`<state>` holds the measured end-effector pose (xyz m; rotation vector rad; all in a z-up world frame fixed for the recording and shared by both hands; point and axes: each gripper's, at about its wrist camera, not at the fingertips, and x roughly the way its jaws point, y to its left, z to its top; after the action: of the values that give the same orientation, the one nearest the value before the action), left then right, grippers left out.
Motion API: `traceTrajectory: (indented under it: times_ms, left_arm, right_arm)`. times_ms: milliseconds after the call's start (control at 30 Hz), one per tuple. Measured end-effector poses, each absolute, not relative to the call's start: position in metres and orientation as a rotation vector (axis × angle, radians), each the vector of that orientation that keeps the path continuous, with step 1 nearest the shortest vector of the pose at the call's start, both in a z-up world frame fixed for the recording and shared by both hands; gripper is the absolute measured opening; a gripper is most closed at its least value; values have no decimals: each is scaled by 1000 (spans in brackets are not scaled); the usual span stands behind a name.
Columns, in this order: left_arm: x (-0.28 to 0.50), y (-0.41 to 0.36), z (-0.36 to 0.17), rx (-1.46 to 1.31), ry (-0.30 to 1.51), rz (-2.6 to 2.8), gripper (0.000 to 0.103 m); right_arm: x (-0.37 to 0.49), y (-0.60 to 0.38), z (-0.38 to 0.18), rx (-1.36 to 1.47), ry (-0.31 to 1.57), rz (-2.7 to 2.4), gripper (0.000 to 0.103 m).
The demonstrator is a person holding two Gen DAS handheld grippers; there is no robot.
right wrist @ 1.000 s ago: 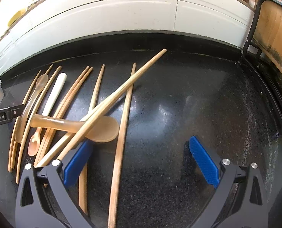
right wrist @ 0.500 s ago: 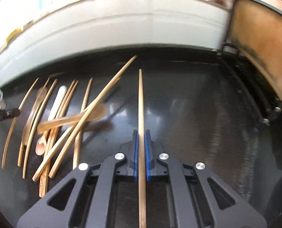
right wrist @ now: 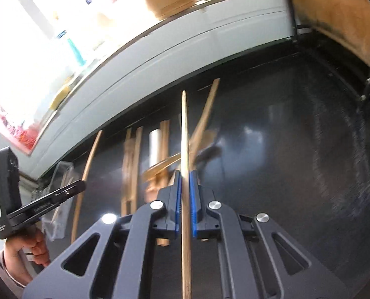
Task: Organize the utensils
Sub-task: 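Carry both held chopsticks over the clear plastic tray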
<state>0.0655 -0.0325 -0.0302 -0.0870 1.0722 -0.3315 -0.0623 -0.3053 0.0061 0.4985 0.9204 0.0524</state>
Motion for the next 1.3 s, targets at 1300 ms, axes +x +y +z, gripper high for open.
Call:
traceTrajectory:
  times_ms: [1300]
  left_arm:
    - [91, 331, -30, -99, 1136, -326, 6]
  right_arm:
    - [-5, 125, 15, 459, 1001, 248, 7]
